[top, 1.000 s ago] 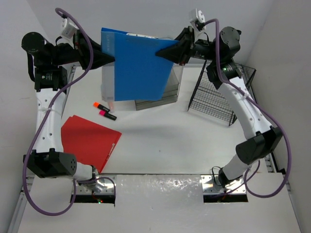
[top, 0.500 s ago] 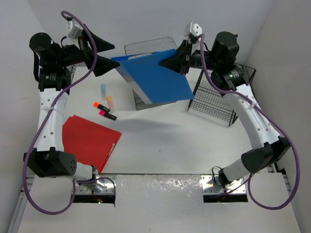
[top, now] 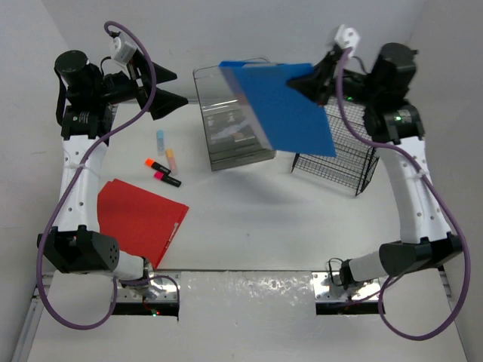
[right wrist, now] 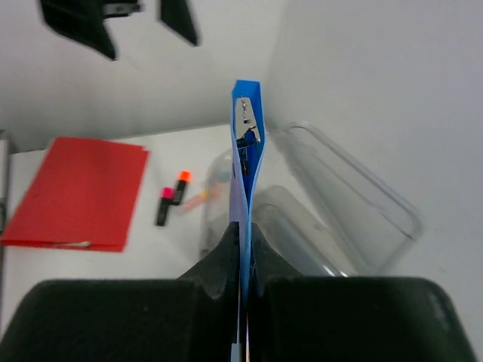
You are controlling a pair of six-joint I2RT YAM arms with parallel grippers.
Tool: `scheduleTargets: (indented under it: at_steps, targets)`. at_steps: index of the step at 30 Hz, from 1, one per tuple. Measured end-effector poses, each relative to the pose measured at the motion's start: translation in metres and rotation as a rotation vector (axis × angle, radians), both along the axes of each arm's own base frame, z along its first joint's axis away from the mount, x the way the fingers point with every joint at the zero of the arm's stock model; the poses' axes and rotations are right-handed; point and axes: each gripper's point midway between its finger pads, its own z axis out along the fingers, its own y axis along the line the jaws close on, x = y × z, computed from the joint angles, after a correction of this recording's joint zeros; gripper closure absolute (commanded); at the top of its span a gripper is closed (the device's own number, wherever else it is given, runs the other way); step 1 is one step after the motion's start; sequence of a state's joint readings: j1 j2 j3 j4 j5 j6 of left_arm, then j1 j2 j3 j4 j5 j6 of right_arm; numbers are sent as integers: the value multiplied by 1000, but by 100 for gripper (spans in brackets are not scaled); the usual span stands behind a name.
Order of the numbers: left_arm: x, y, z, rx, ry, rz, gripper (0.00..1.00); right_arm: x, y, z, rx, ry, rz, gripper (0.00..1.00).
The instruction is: Organize the desk
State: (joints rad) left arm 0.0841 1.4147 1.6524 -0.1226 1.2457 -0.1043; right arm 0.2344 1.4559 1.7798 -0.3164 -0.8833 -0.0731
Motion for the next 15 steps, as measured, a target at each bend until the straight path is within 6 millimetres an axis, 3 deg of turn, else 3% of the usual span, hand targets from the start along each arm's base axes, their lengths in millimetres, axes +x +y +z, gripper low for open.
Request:
scheduleTargets:
  at_steps: [5, 8, 11, 15]
  targets:
    - [7, 3, -11, 19, 16, 29, 1, 12, -81, 39, 70, -79, -198, 100]
    - [9, 4, -16, 31, 22, 42, 1, 10, -118, 62, 116, -138, -270, 100]
    - [11, 5, -20, 41, 22, 50, 0, 10, -143, 80, 152, -186, -300, 100]
    - [11, 6, -26, 54, 26, 55, 0, 23, -164, 86, 178, -201, -293, 100]
